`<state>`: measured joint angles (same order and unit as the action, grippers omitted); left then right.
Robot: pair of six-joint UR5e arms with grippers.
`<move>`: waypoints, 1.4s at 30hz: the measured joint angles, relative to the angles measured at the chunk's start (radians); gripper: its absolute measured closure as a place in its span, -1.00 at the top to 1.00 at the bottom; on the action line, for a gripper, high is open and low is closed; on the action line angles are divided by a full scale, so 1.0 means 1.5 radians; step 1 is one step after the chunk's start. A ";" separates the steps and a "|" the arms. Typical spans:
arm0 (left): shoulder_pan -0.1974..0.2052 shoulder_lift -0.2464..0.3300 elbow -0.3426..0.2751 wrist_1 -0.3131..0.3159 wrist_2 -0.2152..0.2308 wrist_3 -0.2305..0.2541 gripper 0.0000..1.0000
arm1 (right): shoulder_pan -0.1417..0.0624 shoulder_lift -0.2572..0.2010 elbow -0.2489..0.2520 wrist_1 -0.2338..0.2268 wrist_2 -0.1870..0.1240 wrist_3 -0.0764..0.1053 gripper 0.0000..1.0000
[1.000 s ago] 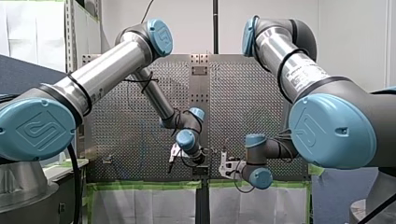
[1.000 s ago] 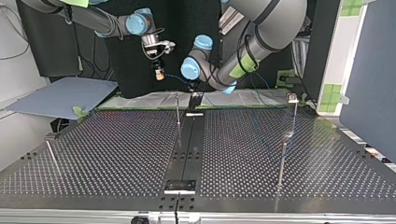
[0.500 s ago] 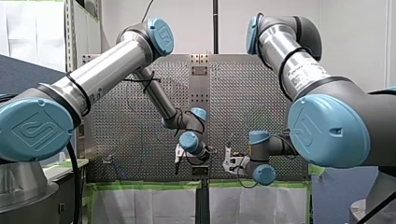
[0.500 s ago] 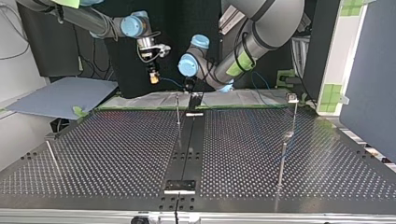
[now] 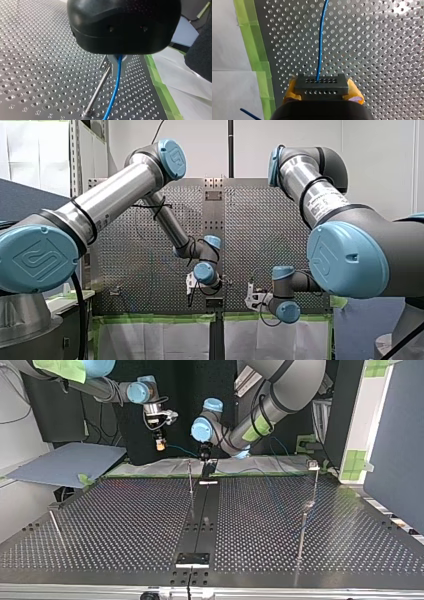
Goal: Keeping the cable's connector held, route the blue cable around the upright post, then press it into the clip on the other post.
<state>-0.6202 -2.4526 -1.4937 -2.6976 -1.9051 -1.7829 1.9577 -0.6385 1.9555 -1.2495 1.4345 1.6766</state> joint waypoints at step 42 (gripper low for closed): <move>0.041 -0.023 0.017 -0.001 0.106 -0.130 -1.00 | -0.034 0.001 -0.088 0.076 -0.032 -0.002 -1.00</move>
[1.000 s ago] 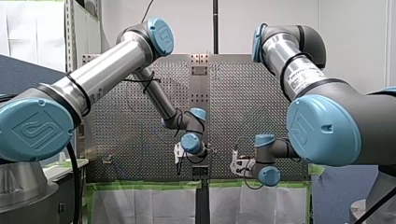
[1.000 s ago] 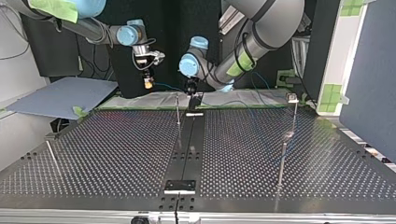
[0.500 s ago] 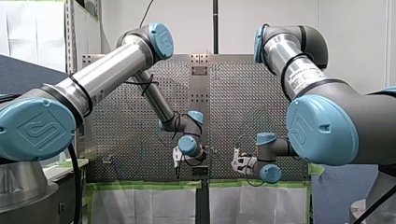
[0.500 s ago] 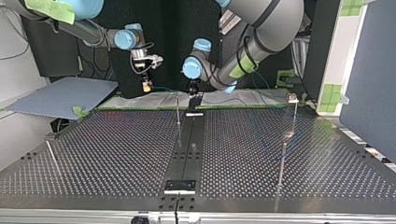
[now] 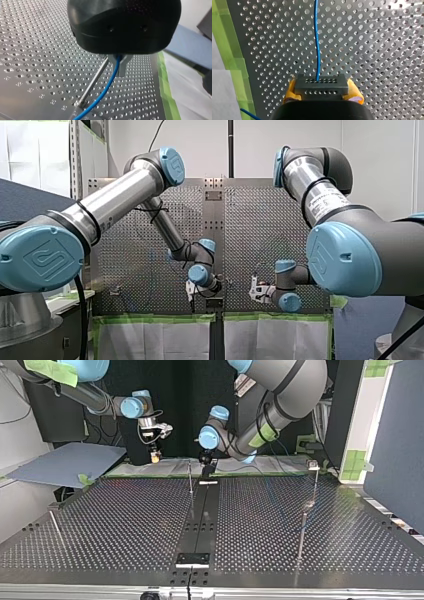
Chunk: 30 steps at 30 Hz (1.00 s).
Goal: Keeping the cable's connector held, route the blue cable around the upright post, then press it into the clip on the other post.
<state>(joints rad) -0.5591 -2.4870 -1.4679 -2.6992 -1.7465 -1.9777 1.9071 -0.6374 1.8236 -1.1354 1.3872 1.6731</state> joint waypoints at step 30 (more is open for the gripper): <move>0.014 0.000 0.022 0.037 0.082 -0.155 -1.00 | -0.037 0.001 -0.011 0.024 -0.001 -0.020 -1.00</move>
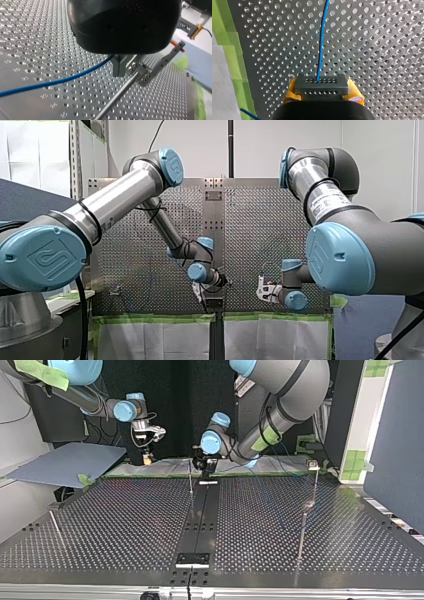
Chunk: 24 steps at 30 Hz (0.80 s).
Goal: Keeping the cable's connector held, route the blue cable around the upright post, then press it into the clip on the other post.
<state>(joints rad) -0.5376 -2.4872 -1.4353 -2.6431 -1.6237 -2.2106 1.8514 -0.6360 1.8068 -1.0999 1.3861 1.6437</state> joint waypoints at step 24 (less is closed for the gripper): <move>-0.043 0.001 0.000 -0.127 -0.094 0.162 -1.00 | 0.000 0.001 0.000 0.005 0.000 -0.005 -1.00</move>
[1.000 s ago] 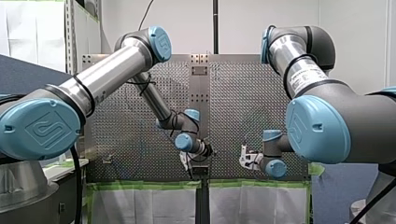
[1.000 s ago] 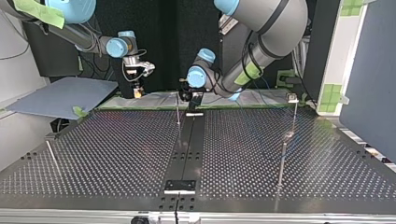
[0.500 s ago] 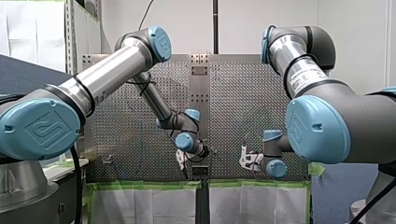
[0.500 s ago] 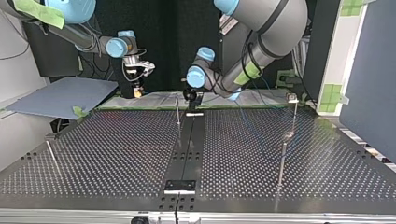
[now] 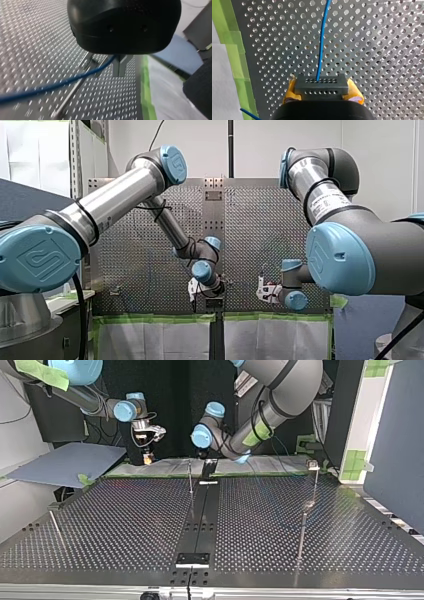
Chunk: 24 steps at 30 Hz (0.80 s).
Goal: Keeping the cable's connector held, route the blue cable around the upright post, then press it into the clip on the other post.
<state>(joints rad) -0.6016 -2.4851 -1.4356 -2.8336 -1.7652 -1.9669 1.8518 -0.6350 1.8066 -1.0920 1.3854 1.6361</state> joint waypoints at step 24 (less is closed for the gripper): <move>0.002 0.071 0.000 -0.015 0.007 0.027 -1.00 | 0.000 0.000 0.000 0.002 -0.001 0.000 -1.00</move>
<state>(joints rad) -0.5984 -2.3782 -1.4354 -2.8568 -1.7540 -1.9267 1.8516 -0.6347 1.8067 -1.0887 1.3839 1.6356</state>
